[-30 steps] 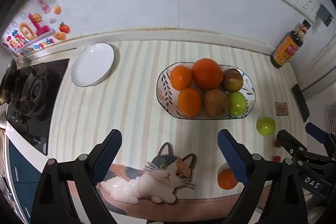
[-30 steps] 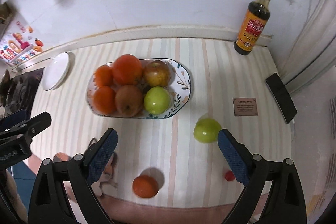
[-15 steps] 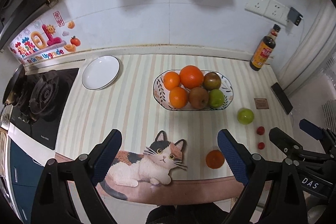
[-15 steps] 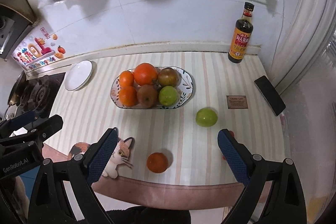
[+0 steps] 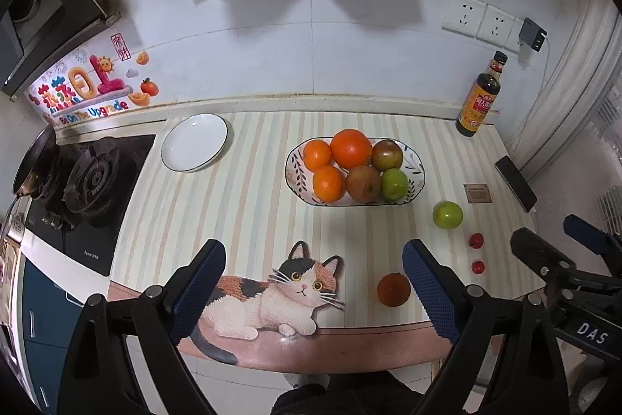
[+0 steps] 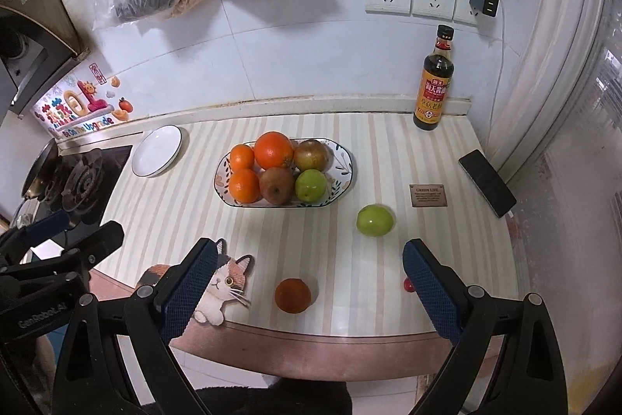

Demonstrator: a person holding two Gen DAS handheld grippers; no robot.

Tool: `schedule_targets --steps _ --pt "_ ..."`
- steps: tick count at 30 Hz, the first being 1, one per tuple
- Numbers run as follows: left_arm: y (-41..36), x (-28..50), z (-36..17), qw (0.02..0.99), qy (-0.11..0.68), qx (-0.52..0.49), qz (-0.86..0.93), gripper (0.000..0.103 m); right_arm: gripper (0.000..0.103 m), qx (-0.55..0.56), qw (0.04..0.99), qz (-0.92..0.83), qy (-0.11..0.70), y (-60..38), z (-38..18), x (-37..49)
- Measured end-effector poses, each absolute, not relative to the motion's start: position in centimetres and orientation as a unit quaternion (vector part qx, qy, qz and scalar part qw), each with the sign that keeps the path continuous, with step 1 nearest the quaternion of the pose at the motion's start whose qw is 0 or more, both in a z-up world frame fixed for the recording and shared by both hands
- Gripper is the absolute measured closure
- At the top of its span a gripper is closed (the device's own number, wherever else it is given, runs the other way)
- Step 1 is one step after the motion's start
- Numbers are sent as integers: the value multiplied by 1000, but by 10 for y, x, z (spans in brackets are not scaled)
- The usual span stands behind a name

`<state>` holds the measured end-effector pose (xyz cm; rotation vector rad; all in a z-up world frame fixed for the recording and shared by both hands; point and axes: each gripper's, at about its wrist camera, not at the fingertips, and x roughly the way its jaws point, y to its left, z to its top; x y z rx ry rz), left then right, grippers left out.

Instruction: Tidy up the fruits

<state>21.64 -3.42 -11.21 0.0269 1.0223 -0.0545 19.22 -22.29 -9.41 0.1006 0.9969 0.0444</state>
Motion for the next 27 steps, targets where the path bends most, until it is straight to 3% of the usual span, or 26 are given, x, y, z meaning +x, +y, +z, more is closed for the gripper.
schedule_targets --steps 6,8,12,27 --pt "-38 227 -126 863 504 -2 -26 9 5 55 875 18 480 -232 -101 198" --pt "-41 234 -135 857 515 -2 -27 1 5 69 870 19 487 -240 -109 204" --pt "-52 248 -160 843 537 6 -27 1 5 90 855 6 510 -263 -138 221" --pt "-148 279 -315 707 696 70 -102 1 5 178 773 -64 606 -368 -279 257"
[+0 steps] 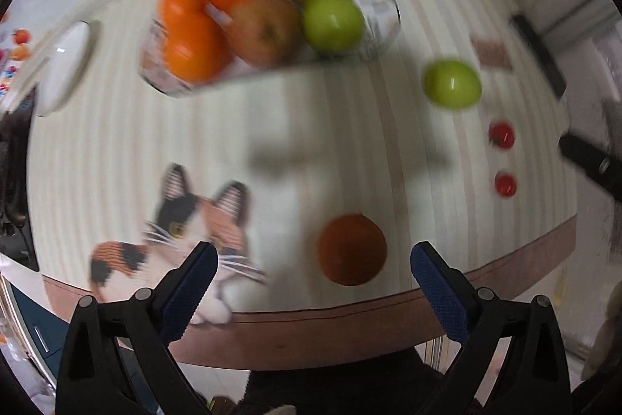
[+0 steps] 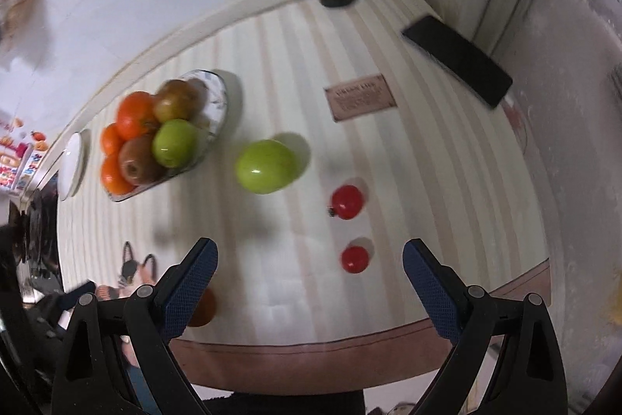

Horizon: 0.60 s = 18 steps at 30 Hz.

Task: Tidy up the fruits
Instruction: 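Grasp the dark orange with the left tool while the right tool grasps the green apple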

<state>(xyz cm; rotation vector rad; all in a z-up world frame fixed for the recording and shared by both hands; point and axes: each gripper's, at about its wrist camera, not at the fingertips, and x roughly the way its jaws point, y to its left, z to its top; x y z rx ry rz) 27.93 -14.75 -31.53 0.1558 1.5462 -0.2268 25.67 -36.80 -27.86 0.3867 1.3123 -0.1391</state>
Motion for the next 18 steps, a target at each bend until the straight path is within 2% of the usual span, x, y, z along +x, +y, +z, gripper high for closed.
schedule_targets --steps 5,7,9,10,16,18 --pt "-161 277 -353 672 729 66 -112 1 5 177 766 -62 615 -374 -298 268" --pt "-162 278 -361 665 735 56 -116 9 5 177 764 -59 617 -373 -302 275" --pt "-163 279 -367 662 738 55 -119 43 5 178 764 -53 618 -370 -306 283" --pt "-162 278 -368 660 739 50 -122 48 5 178 764 -50 618 -368 -309 288" --pt "-146 284 -359 682 723 51 -99 51 7 176 763 -24 622 -351 -323 325" --pt "-134 290 -357 687 720 45 -85 51 12 171 761 -17 625 -345 -330 337"
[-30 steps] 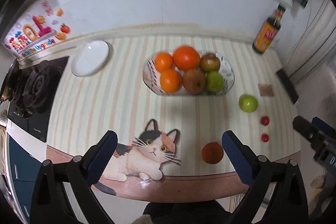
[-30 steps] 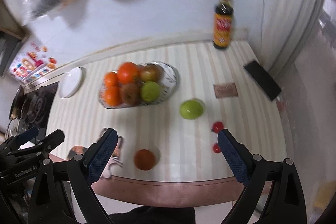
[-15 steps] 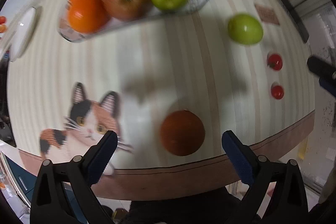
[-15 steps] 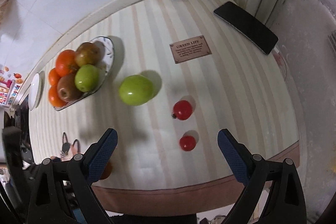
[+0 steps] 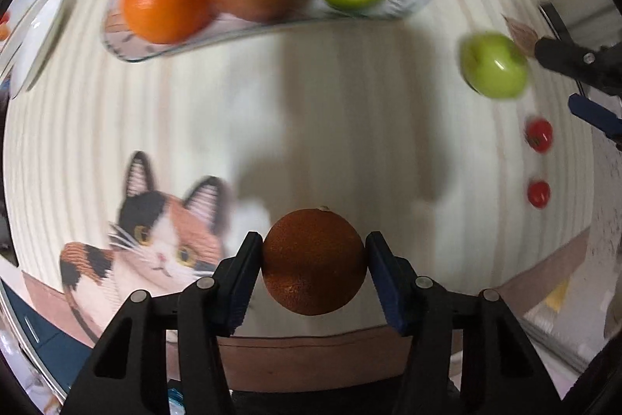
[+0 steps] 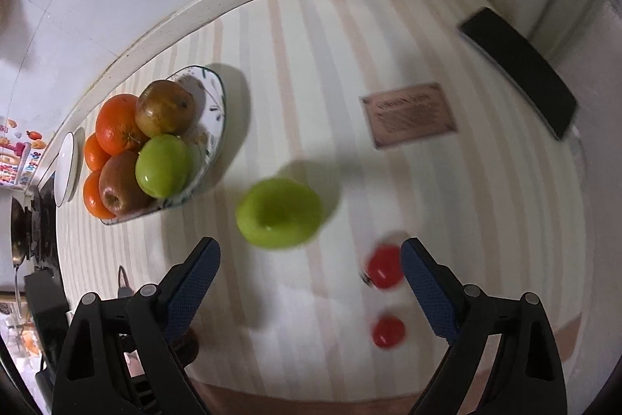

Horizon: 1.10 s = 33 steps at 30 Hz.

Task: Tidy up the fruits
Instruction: 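Grasp the dark orange with the left tool while the right tool grasps the green apple, then carry the dark orange and green apple onto the deer plate and open both tools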

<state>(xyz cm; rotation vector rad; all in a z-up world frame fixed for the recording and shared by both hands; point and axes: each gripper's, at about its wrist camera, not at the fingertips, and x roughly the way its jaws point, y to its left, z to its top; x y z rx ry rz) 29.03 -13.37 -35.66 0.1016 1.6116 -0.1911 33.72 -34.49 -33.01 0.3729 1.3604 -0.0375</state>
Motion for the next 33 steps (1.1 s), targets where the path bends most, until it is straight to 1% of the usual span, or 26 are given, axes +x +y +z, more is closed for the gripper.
schedule_targets --steps 1,2,3,4,5,6,9,13,18,23,31,33 --pt "-126 294 -356 689 719 40 -76 51 14 166 760 -15 629 -341 -335 345" --pt "-120 296 -356 690 719 36 -71 51 19 163 758 -12 631 -337 -340 350" --pt "-113 299 -355 691 719 33 -64 51 27 158 756 -9 635 -334 -345 355" --pt "-108 301 -355 692 719 29 -59 51 31 148 751 -9 643 -330 -351 360" --pt "-102 303 -355 692 719 25 -54 51 34 155 750 1 643 -328 -354 363" --pt "-98 305 -354 692 719 22 -51 51 39 162 748 10 644 -325 -357 365" --pt "-86 309 -353 694 719 12 -44 51 39 139 743 19 654 -309 -357 368" --pt "-72 309 -352 694 719 -3 -40 51 40 157 716 74 676 -283 -360 353" --pt "-56 315 -366 680 731 -26 -41 50 43 136 708 106 685 -250 -362 332" --pt "-50 323 -372 683 728 -36 -43 51 42 142 709 101 683 -247 -363 332" --pt "-62 324 -360 690 721 -35 -50 51 42 163 685 123 699 -247 -377 338" --pt "-63 324 -354 692 720 -36 -51 51 44 173 681 128 700 -244 -382 339"
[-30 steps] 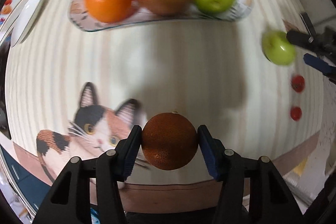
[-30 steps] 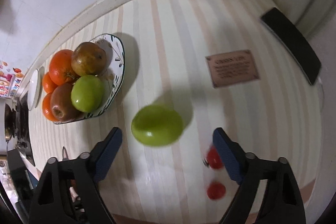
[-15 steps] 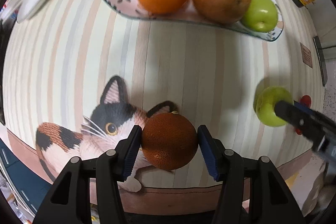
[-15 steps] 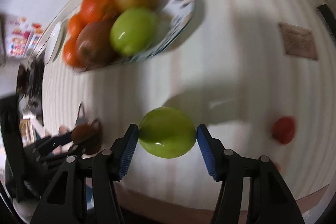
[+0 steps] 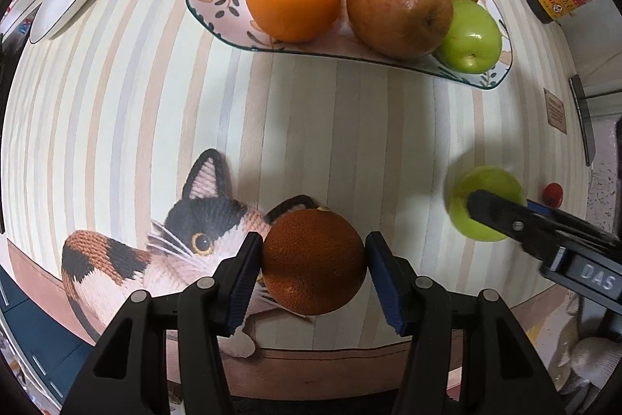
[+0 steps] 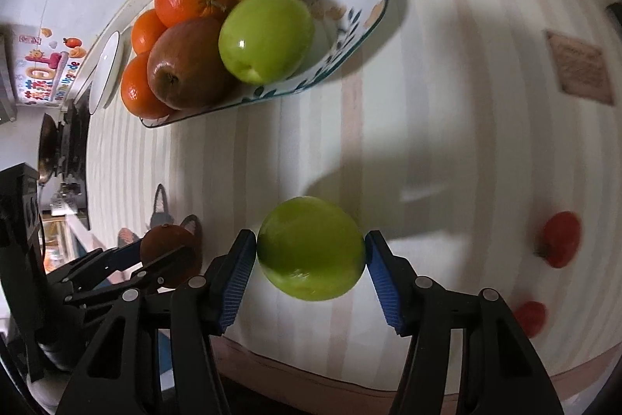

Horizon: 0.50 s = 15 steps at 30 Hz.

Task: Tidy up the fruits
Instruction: 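Carry the dark orange and green apple onto the deer plate and open both tools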

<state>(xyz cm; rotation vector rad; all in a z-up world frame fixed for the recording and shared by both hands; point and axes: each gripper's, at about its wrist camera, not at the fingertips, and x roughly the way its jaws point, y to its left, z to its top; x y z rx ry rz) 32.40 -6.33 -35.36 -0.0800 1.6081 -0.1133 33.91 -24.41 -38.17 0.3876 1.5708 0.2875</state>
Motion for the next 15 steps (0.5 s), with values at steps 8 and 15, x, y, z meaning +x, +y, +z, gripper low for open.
schedule_targets --steps 8,15 --pt "-51 331 -321 710 701 -52 -52 51 45 146 705 131 681 -235 -365 339" --pt "-29 340 -303 724 686 -66 -44 51 45 149 726 129 659 -249 -340 353"
